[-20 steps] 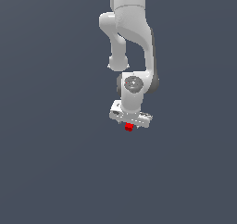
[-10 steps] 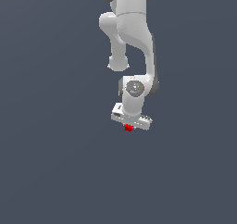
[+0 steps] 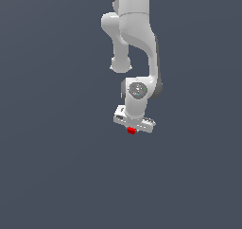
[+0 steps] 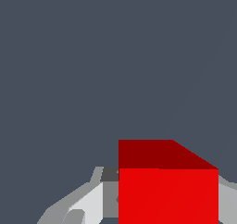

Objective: Pick up the red cube and move it to a goal position.

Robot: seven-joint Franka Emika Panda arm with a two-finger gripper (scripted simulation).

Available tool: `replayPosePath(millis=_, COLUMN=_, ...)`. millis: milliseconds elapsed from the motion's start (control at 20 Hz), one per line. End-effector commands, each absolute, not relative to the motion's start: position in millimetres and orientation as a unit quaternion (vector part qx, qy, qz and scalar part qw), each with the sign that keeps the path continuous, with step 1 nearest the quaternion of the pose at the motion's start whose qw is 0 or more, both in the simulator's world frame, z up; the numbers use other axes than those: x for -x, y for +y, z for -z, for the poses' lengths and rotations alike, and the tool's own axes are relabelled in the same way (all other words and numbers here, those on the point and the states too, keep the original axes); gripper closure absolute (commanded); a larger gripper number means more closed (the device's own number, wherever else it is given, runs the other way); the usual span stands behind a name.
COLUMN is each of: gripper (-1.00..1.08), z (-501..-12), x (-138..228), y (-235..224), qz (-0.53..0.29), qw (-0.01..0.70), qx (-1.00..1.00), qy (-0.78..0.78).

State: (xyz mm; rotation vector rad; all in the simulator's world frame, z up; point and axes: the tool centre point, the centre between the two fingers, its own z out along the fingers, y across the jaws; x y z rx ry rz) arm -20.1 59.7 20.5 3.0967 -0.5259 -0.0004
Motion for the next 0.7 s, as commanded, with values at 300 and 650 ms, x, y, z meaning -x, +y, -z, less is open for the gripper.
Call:
replayPosePath(millis=300, gripper=1.08, z=-44, x=18, y=58, qz=0.000, qw=0.000, qx=-0.986, qy=-0.167)
replayPosePath(millis=650, gripper=1.08, z=-97, x=14, y=54, qz=0.000, qw=0.000, qx=-0.986, qy=-0.168)
